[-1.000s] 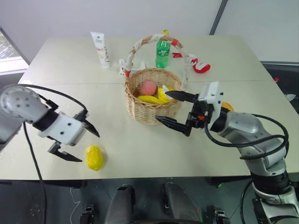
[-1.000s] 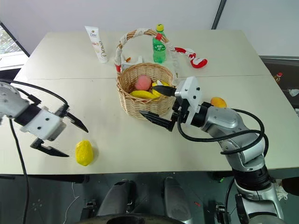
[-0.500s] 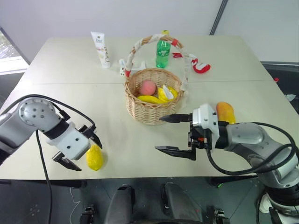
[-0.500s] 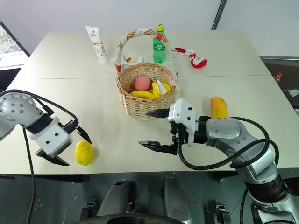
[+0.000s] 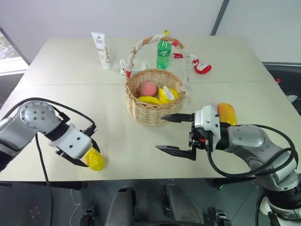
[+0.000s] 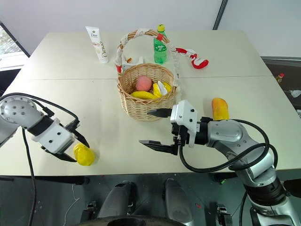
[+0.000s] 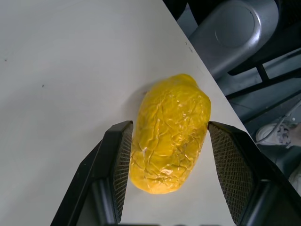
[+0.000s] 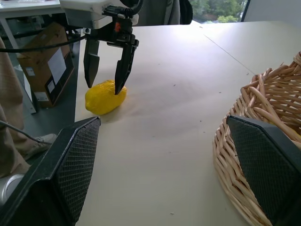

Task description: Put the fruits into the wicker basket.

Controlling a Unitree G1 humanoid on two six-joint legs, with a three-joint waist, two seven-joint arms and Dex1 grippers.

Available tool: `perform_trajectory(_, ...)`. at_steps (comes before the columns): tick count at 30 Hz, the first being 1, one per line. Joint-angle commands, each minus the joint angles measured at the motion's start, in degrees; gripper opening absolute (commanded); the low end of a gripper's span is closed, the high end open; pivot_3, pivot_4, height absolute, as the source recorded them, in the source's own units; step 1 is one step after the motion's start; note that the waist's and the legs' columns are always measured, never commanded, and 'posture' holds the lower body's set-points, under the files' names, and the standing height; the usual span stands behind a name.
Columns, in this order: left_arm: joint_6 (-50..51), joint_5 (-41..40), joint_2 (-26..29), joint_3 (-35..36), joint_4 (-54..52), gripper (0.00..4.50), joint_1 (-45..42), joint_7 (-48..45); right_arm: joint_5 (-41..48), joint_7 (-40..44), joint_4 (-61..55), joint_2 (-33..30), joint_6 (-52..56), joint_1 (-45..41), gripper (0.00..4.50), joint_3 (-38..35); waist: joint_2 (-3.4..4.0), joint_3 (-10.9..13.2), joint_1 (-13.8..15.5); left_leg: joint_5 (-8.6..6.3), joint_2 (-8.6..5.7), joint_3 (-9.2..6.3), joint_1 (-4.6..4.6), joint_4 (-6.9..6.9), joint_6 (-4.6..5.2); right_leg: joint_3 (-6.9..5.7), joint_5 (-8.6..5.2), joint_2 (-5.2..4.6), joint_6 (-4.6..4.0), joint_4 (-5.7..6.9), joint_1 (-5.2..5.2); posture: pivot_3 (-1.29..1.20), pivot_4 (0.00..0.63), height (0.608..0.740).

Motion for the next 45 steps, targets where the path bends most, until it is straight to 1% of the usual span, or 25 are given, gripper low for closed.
perform_trajectory(1,0.30,-1.05,0.28,2.40,-0.45,1.43,1.09,-0.24,0.29,-0.26,-1.01,0.59,-0.85,-1.21,4.50,-0.49,0.00,0.00,-0.04,0.00,0.00,0.00,0.00,0.00,0.00,0.00,0.00,0.00,0.00,0.00,0.00,0.00,0.150,0.740)
perform_trajectory(2,0.60,-0.85,0.00,2.93,-0.61,0.98,1.55,-0.24,0.38,-0.40,-1.01,0.70,-0.69,-1.49,4.50,-0.50,0.00,0.00,-0.03,0.00,0.00,0.00,0.00,0.00,0.00,0.01,0.00,0.00,0.00,0.00,0.00,0.00,0.150,0.740)
perform_trajectory(3,0.64,-0.37,-0.48,3.61,-0.65,0.63,1.90,-0.24,0.47,-0.52,-0.99,0.79,-0.54,-1.79,4.50,-0.51,0.00,0.00,-0.02,0.00,0.01,-0.01,0.00,0.00,0.00,0.00,0.00,0.02,0.00,0.00,0.00,0.00,0.150,0.740)
perform_trajectory(4,0.82,0.19,-1.28,4.50,-0.64,0.41,2.20,0.27,0.59,-0.66,-0.96,0.88,-0.34,-2.12,4.50,-0.54,0.00,0.00,0.00,0.00,0.01,-0.01,0.00,0.00,0.00,0.01,0.00,0.02,0.00,0.00,0.00,0.00,0.150,0.740)
perform_trajectory(6,2.85,-0.43,-2.17,5.64,-0.86,0.41,2.46,0.11,0.63,-0.91,-0.81,1.02,-0.08,-2.70,4.50,-0.45,0.00,0.00,0.07,0.00,0.01,-0.01,0.00,0.00,0.00,0.01,0.00,0.02,0.00,0.01,0.00,0.00,0.150,0.740)
perform_trajectory(9,9.94,-5.23,-3.24,8.82,-2.45,0.41,2.79,-0.15,0.82,-1.40,-0.89,1.16,0.40,-3.36,4.50,-0.50,0.00,0.00,0.05,0.00,0.01,-0.01,0.00,0.01,0.00,0.01,0.00,0.03,0.00,0.01,0.00,0.00,0.150,0.740)
perform_trajectory(10,12.96,-7.28,-3.66,10.17,-2.88,0.41,2.63,0.09,0.99,-1.60,-0.99,1.22,0.57,-3.50,4.50,-0.65,0.00,0.00,0.07,0.00,0.02,-0.03,-0.01,0.01,0.00,0.01,0.00,0.03,-0.01,0.01,0.00,0.00,0.150,0.740)
perform_trajectory(12,23.29,-15.43,-5.36,14.38,-3.42,0.41,0.96,2.28,1.58,-2.11,-1.31,1.36,0.96,-3.74,4.50,-1.26,0.00,0.00,0.06,0.00,0.02,-0.04,-0.01,0.01,0.00,0.01,0.00,0.03,0.00,0.01,0.00,0.00,0.150,0.740)
perform_trajectory(13,28.03,-19.22,-6.90,16.63,-3.31,0.41,-0.32,4.40,1.89,-2.34,-1.44,1.42,1.14,-3.82,4.50,-1.56,-0.01,0.00,0.06,0.00,0.02,-0.05,-0.01,0.02,0.00,0.01,0.00,0.03,0.00,0.03,0.00,0.00,0.150,0.740)
perform_trajectory(14,31.66,-22.53,-10.08,19.43,-2.56,0.41,-2.41,8.83,2.05,-2.55,-1.53,1.43,1.28,-3.90,4.50,-1.73,-0.01,0.00,0.06,0.00,0.03,-0.08,-0.01,0.03,0.00,0.00,0.00,0.03,0.00,0.03,0.00,0.00,0.150,0.740)
perform_trajectory(15,33.98,-24.19,-12.42,21.40,-2.18,0.41,-3.79,11.89,2.15,-2.70,-1.57,1.42,1.36,-3.96,4.50,-1.80,-0.03,0.01,0.17,0.00,0.03,-0.09,-0.01,0.05,0.00,0.00,0.00,0.04,0.00,0.04,0.01,0.00,0.150,0.740)
perform_trajectory(17,38.20,-25.06,-17.61,24.03,-2.21,0.41,-6.98,20.07,2.41,-2.94,-1.62,1.36,1.57,-4.20,4.50,-1.92,-0.05,-0.01,0.19,0.00,0.02,-0.16,-0.04,0.09,0.00,-0.04,0.01,0.05,0.01,0.04,0.05,0.00,0.150,0.740)
perform_trajectory(20,40.56,-22.99,-25.20,25.76,-3.53,0.41,-10.82,30.90,2.75,-3.22,-1.40,1.43,1.83,-4.85,4.50,-1.94,-0.06,-0.01,0.14,0.00,-0.01,-0.24,-0.03,0.10,0.01,-0.04,0.01,0.02,0.02,0.05,0.07,0.00,0.150,0.740)
perform_trajectory(22,40.57,-18.29,-30.02,24.20,-2.71,0.41,-13.86,37.66,2.74,-3.22,-1.04,1.61,1.89,-5.41,4.50,-1.73,-0.06,-0.01,0.09,0.00,0.00,-0.31,-0.02,0.09,0.01,-0.02,0.01,0.03,0.01,0.05,0.06,0.00,0.150,0.740)
perform_trajectory(23,40.47,-16.56,-31.60,23.64,-2.43,0.41,-14.72,39.61,2.70,-3.15,-0.88,1.66,1.88,-5.57,4.50,-1.68,-0.06,-0.01,0.08,0.00,-0.01,-0.32,-0.01,0.10,0.00,-0.02,0.01,0.03,0.01,0.08,0.06,0.00,0.150,0.740)
perform_trajectory(24,39.59,-12.82,-33.62,21.42,-1.80,0.41,-15.74,42.07,2.65,-3.17,-0.67,1.81,1.93,-5.90,4.50,-1.55,-0.06,-0.01,0.05,0.00,-0.02,-0.32,-0.01,0.10,0.00,-0.02,0.02,0.03,0.01,0.07,0.06,0.00,0.150,0.740)
perform_trajectory(26,38.94,-7.81,-36.31,18.32,-0.79,0.41,-16.94,44.78,2.47,-3.15,-0.45,1.94,1.95,-6.28,4.50,-1.39,-0.05,-0.02,0.21,0.00,-0.05,-0.32,0.01,0.10,0.00,-0.01,0.02,0.03,0.01,0.08,0.07,0.00,0.150,0.740)
perform_trajectory(30,35.41,0.58,-39.76,13.35,3.29,0.41,-17.91,46.51,2.23,-3.44,-0.19,2.19,2.09,-6.61,4.50,-1.58,-0.04,-0.02,0.10,0.00,-0.06,-0.28,0.01,0.09,0.00,0.02,0.02,0.03,0.01,0.07,0.05,0.00,0.150,0.740)
perform_trajectory(32,36.79,0.39,-41.27,13.17,4.72,0.41,-18.25,45.53,1.96,-3.99,-0.21,2.08,2.22,-6.50,4.50,-1.90,-0.04,-0.02,0.10,0.00,-0.06,-0.25,0.01,0.08,0.00,0.02,0.02,0.05,0.00,0.07,0.05,0.00,0.150,0.740)
perform_trajectory(35,37.67,-0.25,-42.71,14.46,5.00,1.56,-18.49,44.86,1.57,-6.11,-0.03,1.68,2.42,-5.32,4.50,-4.27,-0.04,-0.02,0.16,0.00,-0.05,-0.26,0.01,0.08,0.00,0.02,0.02,0.04,0.00,0.07,0.05,0.00,0.150,0.740)
perform_trajectory(39,37.89,-2.50,-44.15,17.39,3.76,3.47,-17.95,44.74,-0.64,-10.65,3.06,0.52,2.61,-2.19,4.50,-10.60,-0.04,-0.02,0.43,0.00,-0.07,-0.26,-0.01,0.08,0.00,0.01,0.02,-0.03,0.00,0.07,0.05,0.00,0.150,0.740)
perform_trajectory(43,40.23,-7.84,-45.51,21.22,0.50,3.47,-15.55,43.07,-7.40,-15.96,10.28,-1.94,1.36,2.05,4.50,-17.02,-0.05,-0.03,0.48,0.00,-0.13,-0.24,-0.01,0.08,0.00,0.00,0.02,-0.15,0.01,0.08,0.06,0.00,0.150,0.740)
perform_trajectory(45,41.46,-9.99,-45.56,21.90,-2.40,3.47,-13.11,41.99,-8.08,-18.35,13.81,-2.06,2.76,3.40,4.50,-20.36,-0.03,-0.04,0.36,0.00,-0.14,-0.22,-0.01,0.07,0.00,0.00,0.02,-0.17,0.01,0.08,0.06,0.00,0.150,0.740)
